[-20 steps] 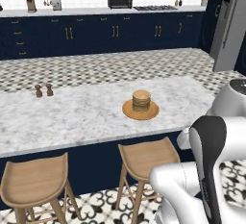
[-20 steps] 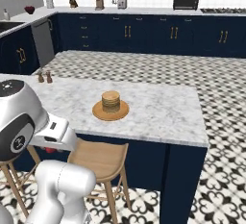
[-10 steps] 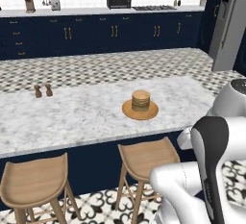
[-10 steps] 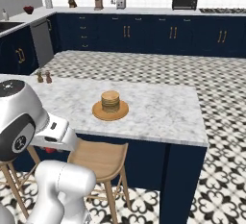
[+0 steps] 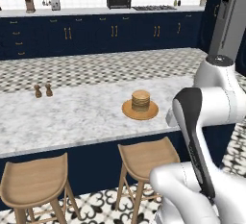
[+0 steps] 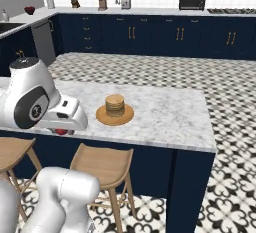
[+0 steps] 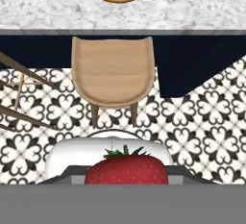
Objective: Take the strawberry from the fridge and place it on top of the pancake, located on the dining counter.
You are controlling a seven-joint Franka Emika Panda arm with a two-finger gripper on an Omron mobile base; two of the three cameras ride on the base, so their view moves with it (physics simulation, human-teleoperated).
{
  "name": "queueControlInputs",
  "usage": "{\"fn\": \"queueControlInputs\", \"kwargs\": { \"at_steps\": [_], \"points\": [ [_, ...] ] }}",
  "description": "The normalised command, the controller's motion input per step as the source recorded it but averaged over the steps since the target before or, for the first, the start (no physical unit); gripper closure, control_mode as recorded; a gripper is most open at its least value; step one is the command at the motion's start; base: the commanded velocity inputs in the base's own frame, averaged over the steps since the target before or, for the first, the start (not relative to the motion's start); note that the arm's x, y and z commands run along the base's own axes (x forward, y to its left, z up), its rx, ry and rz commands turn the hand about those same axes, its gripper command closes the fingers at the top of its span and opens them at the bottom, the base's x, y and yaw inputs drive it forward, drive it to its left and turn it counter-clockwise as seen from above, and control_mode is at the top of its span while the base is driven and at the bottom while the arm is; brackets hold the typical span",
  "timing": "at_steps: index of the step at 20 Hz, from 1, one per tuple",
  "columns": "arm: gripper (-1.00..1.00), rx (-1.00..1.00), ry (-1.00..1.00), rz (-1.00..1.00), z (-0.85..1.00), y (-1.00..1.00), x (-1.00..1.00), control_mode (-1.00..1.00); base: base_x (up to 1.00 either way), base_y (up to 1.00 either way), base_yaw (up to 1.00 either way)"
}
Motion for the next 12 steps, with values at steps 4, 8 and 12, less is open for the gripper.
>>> {"fn": "queueControlInputs", "kwargs": {
  "at_steps": [4, 8, 12],
  "points": [
    [1.0, -0.01, 0.06, 0.0, 0.25, 0.0, 1.0, -1.0, 0.0, 0.0, 0.0],
    [1.0, 0.0, 0.0, -0.02, 0.0, 0.07, 1.0, -1.0, 0.0, 0.0, 0.0],
    [1.0, 0.02, -0.05, -0.01, 0.15, 0.04, 1.0, -1.0, 0.0, 0.0, 0.0]
  ]
}}
